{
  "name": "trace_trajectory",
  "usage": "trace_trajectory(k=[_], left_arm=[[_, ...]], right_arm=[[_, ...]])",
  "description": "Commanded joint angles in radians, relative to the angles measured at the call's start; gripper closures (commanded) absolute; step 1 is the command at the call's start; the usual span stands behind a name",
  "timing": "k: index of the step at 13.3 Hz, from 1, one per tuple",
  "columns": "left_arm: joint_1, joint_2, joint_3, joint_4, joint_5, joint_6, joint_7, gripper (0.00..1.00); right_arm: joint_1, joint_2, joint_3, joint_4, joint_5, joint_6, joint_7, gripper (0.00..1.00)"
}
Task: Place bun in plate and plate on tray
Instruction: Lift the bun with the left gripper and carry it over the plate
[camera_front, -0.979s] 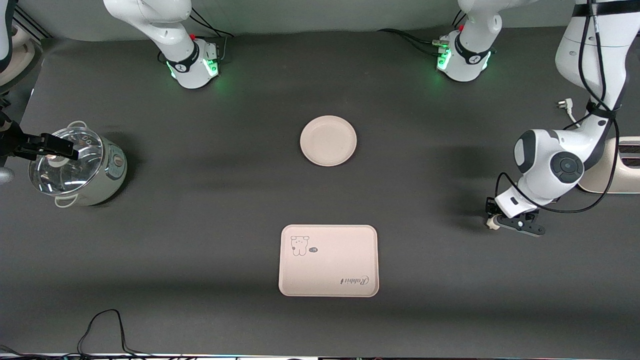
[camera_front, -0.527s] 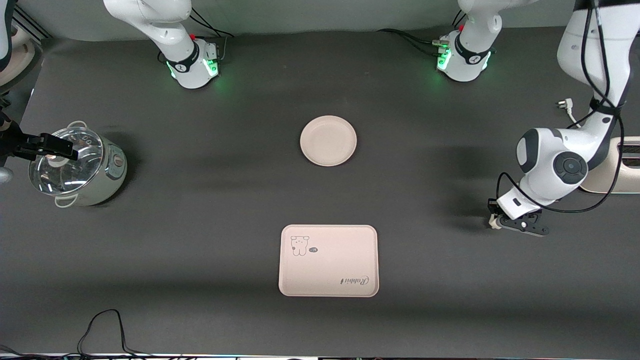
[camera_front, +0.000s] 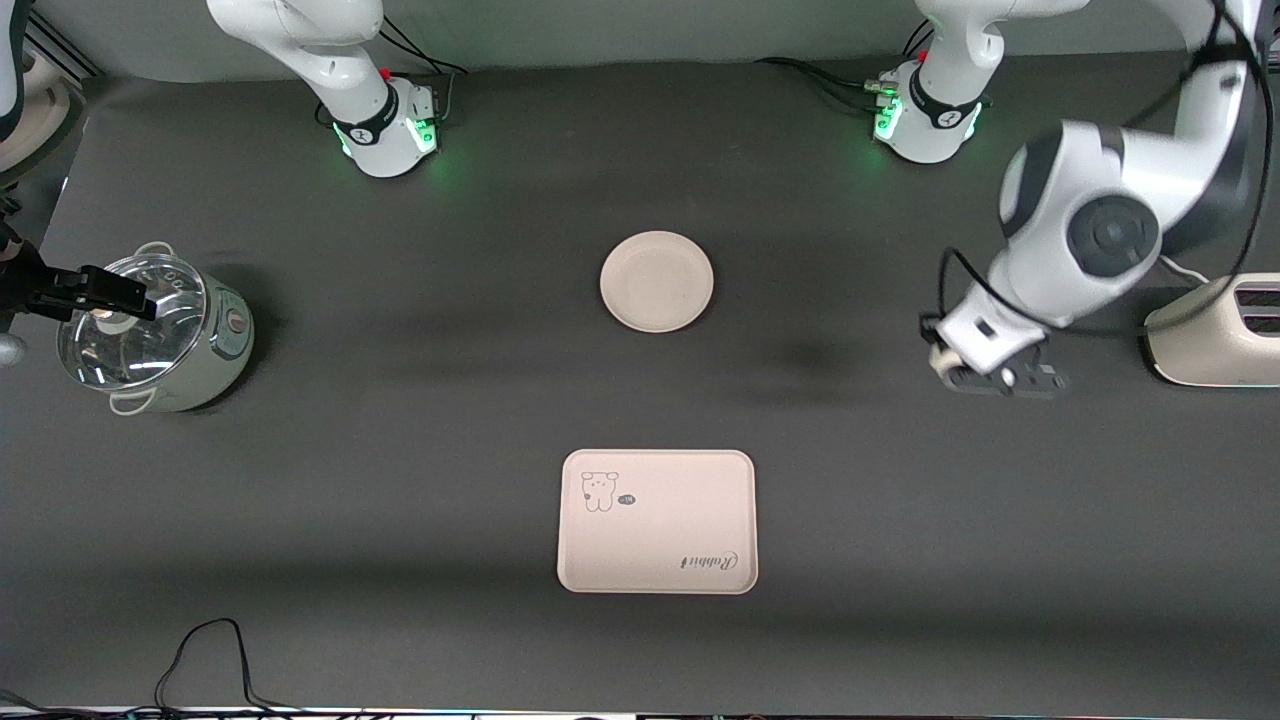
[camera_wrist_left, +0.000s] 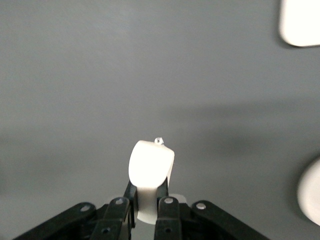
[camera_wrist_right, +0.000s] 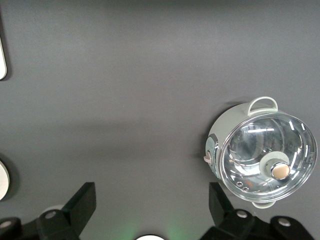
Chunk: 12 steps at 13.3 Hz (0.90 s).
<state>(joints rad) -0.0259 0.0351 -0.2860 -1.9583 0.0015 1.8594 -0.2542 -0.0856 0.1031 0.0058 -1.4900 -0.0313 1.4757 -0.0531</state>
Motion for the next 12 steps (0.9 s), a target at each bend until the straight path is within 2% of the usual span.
trace_trajectory(k=[1, 4, 6, 8, 12], left_arm=[[-0.02, -0.049, -0.1, 0.048, -0.061, -0.086, -0.195, 0.81], [-0.025, -0.026, -0.276, 0.062, -0.067, -0.022, -0.425, 0.81], [-0.052, 0.037, -0.353, 0.059, -0.063, 0.065, -0.549, 0.81], [-0.158, 0.119, -0.355, 0.059, -0.037, 0.131, -0.652, 0.81], [-0.314, 0.3, -0.354, 0.056, 0.142, 0.224, -0.874, 0.81]], right_arm=[[-0.002, -0.016, 0.002, -0.009, 0.024, 0.006, 0.021, 0.0], [-0.002, -0.014, 0.0, -0.01, 0.025, 0.006, 0.021, 0.0], [-0.002, -0.014, 0.0, -0.01, 0.027, 0.006, 0.021, 0.0], [-0.002, -0.014, 0.0, -0.01, 0.027, 0.006, 0.021, 0.0], [-0.002, -0.013, 0.0, -0.013, 0.027, 0.006, 0.021, 0.0]])
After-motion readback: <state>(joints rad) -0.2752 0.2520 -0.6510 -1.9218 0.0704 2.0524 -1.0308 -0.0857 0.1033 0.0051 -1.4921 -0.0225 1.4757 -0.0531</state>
